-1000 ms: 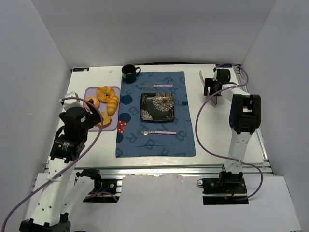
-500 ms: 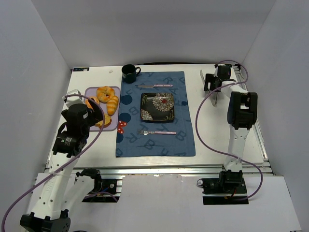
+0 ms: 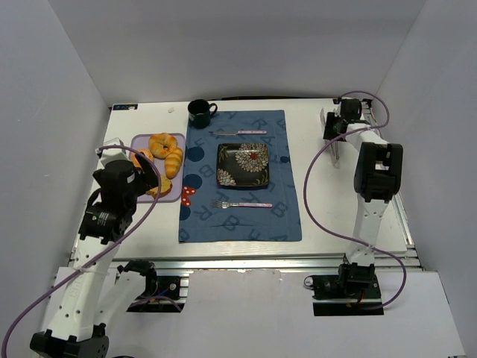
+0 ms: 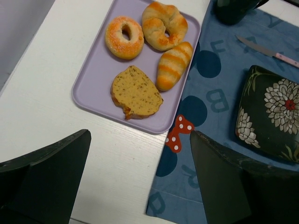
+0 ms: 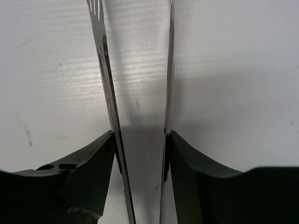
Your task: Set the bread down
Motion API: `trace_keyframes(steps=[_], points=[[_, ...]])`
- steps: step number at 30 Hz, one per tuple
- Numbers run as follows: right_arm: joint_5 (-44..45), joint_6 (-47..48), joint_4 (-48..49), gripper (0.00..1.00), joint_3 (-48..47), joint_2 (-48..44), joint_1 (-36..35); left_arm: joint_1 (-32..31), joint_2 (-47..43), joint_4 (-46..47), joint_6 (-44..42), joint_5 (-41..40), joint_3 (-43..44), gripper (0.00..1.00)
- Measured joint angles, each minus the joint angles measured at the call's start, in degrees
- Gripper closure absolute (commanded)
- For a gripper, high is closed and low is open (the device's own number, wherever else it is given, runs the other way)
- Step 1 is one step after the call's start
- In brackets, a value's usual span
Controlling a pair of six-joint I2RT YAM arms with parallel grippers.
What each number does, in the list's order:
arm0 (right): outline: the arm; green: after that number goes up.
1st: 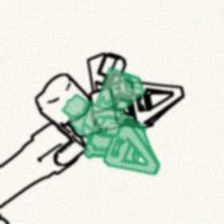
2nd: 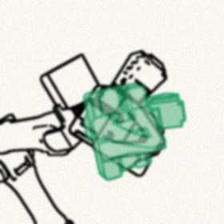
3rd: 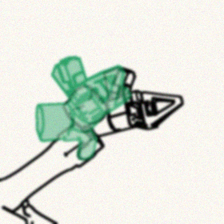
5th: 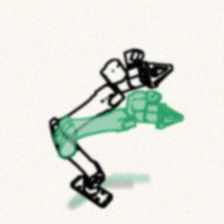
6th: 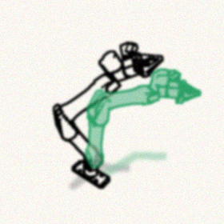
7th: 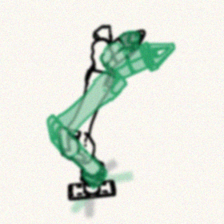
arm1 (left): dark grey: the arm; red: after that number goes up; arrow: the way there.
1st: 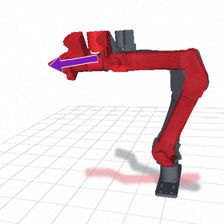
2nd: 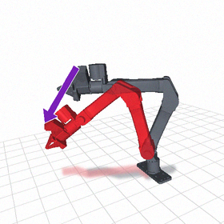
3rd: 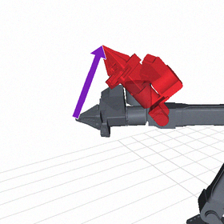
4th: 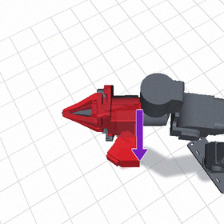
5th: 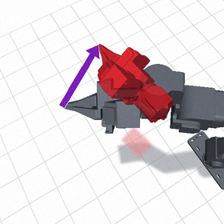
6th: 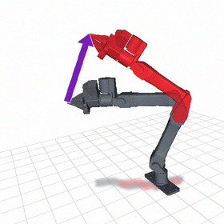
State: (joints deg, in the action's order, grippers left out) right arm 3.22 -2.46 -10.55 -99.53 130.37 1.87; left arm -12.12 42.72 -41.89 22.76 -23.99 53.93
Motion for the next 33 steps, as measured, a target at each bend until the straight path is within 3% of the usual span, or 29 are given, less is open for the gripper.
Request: trace_keyframes(steps=[3,9,15,24,33], points=[[-0.33,-0.57,-2.69,0.47,3.58,-6.34,-0.11,0.00,-1.49,-1.62,0.02,-0.09,1.73,0.02],[-1.51,-1.68,-5.07,0.46,11.23,-27.36,-1.84,0.00,-8.35,-4.52,0.94,-0.07,5.77,0.02],[-2.51,-2.34,-6.49,0.45,13.46,-40.39,-12.59,0.00,-12.92,-8.52,1.27,-0.76,11.04,0.02],[-4.94,-7.43,-9.35,0.45,10.45,-32.83,-35.50,0.00,-13.66,-14.51,1.29,-2.93,17.51,0.02],[-1.55,-12.41,-11.37,0.44,-8.87,-12.79,-52.52,0.00,-13.97,-16.46,1.27,-3.30,18.58,0.02]])
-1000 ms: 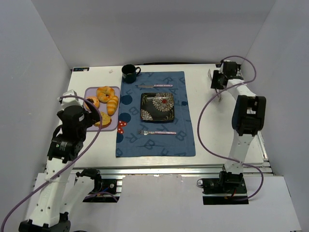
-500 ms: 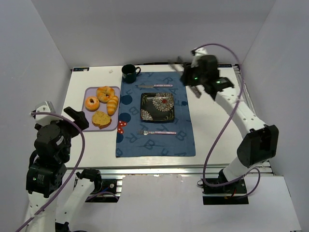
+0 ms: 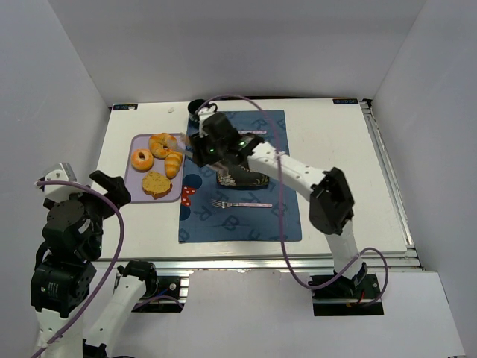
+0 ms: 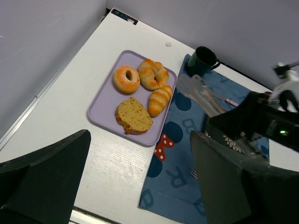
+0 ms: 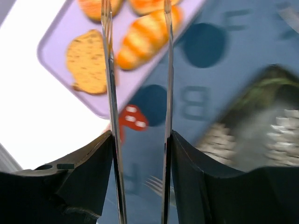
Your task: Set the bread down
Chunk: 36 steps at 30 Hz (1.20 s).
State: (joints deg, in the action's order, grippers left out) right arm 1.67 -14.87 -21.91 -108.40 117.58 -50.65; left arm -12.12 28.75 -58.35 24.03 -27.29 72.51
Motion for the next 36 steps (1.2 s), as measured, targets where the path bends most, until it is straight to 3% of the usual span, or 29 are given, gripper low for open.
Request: trace_keyframes(steps=[10,18,36], points=[[9.94,-13.77,-3.10,0.41,-10.64,12.35,-8.15,-0.02,-0.83,-0.59,0.00,-0.33,-0.42,0.02],[17.03,-20.83,-5.25,0.39,-15.04,15.80,-10.43,-0.02,-2.36,-1.75,0.00,-0.11,-0.92,0.02],[19.02,-23.82,-6.75,0.39,-19.65,22.58,-10.73,0.00,-3.82,-3.19,-1.51,-0.15,-2.10,0.02]])
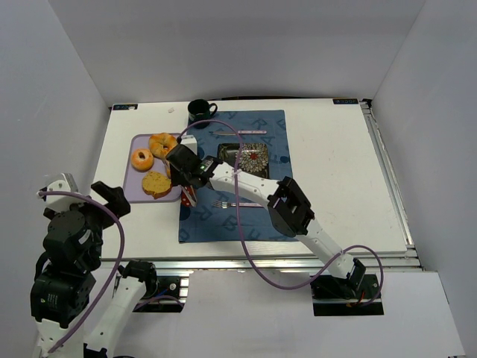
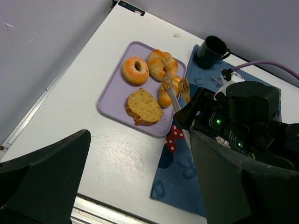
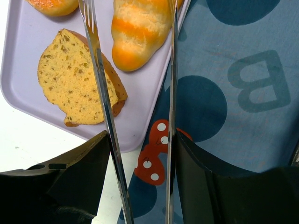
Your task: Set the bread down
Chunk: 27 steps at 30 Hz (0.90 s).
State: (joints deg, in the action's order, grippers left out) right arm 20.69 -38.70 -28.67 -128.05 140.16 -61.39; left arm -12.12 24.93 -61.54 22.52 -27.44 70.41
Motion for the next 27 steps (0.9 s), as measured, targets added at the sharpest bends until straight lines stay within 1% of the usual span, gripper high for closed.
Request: trace_keyframes(steps=[27], points=[[2.47,1.20,-2.21,0.37,0.59,0.04,-2.25,0.00,-1.92,-0.31,-0.07,-0.20,-0.42,0.02]])
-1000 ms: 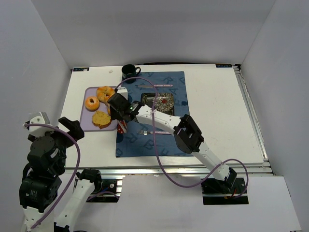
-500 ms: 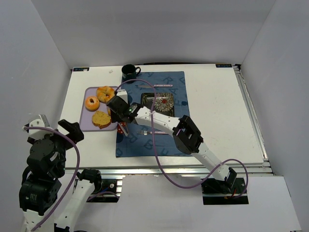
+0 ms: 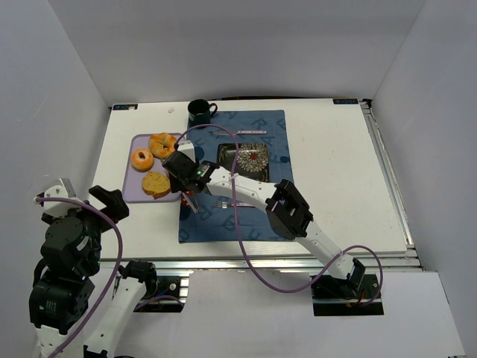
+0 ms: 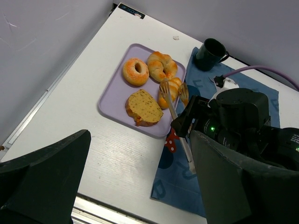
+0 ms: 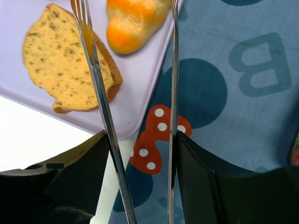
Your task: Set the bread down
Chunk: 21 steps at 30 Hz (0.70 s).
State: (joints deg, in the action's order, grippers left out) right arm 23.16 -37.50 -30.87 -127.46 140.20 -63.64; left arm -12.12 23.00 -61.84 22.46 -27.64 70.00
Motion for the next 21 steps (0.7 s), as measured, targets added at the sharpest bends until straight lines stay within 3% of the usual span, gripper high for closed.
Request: trace_keyframes(steps=[9,12,14,21], points=[[0.72,0.39,-2.62,0.38,-0.07,0.02,-0.15,0.00,-0.04,-0.09,-0.24,-0.02,-0.20,0.02],[0.72,0.70,-2.71,0.51,-0.07,0.07,-0.13,0.00,-0.09,-0.17,-0.50,-0.04,-0.26,0.02],[0.57,0.61,-2.67,0.66,-0.07,0.13,-0.13,0.00,-0.20,-0.31,-0.61,-0.04,-0.28,0.02],[0.26,1.51,-2.32,0.91,-0.17,0.13,-0.15,0.00,-0.79,-0.44,-0.85,-0.24,-0.66,0.02]])
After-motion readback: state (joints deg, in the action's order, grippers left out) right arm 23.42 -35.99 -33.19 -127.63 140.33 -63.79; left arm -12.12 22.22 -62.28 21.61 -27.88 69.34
